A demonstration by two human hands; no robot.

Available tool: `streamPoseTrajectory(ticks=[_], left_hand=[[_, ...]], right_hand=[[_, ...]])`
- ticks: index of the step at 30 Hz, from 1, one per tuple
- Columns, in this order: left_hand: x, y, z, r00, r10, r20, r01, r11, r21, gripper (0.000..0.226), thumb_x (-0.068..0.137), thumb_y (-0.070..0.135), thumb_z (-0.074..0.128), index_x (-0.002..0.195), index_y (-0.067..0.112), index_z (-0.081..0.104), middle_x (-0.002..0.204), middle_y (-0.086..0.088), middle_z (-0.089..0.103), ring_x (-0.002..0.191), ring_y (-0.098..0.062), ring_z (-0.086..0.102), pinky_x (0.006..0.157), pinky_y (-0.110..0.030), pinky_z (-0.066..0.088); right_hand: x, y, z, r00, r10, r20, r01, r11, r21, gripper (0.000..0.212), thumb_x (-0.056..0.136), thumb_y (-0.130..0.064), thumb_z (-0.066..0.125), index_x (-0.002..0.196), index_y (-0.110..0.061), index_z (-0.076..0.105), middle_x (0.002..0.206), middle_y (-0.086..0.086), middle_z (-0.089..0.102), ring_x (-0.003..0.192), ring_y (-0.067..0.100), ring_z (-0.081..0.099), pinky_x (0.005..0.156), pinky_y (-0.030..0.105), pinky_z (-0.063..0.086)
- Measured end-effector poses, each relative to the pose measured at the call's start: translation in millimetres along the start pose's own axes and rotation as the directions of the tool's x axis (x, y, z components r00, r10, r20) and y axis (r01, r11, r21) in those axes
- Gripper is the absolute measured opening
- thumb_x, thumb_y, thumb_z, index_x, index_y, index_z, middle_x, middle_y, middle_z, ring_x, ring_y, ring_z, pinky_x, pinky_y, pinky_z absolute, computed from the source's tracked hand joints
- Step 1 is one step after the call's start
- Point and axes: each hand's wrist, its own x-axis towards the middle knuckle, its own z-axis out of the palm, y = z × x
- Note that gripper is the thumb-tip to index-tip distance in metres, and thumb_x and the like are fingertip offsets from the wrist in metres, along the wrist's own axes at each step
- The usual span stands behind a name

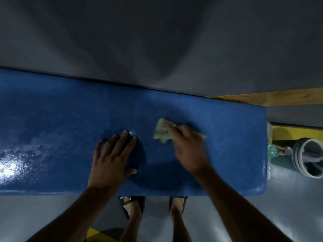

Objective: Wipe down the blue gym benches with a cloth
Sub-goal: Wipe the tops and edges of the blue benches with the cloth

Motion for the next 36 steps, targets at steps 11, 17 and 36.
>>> streamPoseTrajectory(ticks=[11, 17, 36], left_hand=[[-3, 0, -4, 1.000, 0.011, -0.022, -0.011, 1.000, -0.010, 0.105, 0.057, 0.058, 0.083, 0.146, 0.026, 0.039, 0.158, -0.003, 0.032, 0.138, -0.032, 0.035, 0.108, -0.058, 0.031], [-3, 3, -6, 1.000, -0.004, -0.008, 0.004, 1.000, 0.005, 0.108, 0.060, 0.059, 0.081, 0.151, 0.027, 0.033, 0.158, -0.003, 0.032, 0.138, -0.033, 0.036, 0.109, -0.056, 0.028], [-5, 8, -3, 0.997, -0.028, -0.078, 0.029, 0.999, 0.016, 0.105, 0.057, 0.055, 0.084, 0.147, 0.028, 0.039, 0.154, -0.003, 0.039, 0.135, -0.035, 0.041, 0.105, -0.058, 0.032]], right_hand=[[-23, -111, 33, 0.928, 0.371, -0.028, -0.351, 0.898, 0.264, 0.048, 0.091, -0.022, 0.046, 0.140, -0.020, 0.049, 0.115, 0.007, 0.054, 0.092, 0.022, 0.056, 0.079, 0.038, 0.050], [-73, 3, -4, 0.997, 0.071, 0.007, -0.071, 0.994, 0.080, 0.064, 0.086, -0.003, 0.053, 0.144, -0.028, 0.045, 0.108, 0.005, 0.053, 0.083, 0.024, 0.057, 0.074, 0.038, 0.051], [-120, 32, -12, 0.914, 0.399, -0.073, -0.376, 0.901, 0.217, 0.055, 0.088, -0.006, 0.054, 0.138, -0.027, 0.052, 0.110, 0.003, 0.053, 0.096, 0.024, 0.059, 0.086, 0.037, 0.051]])
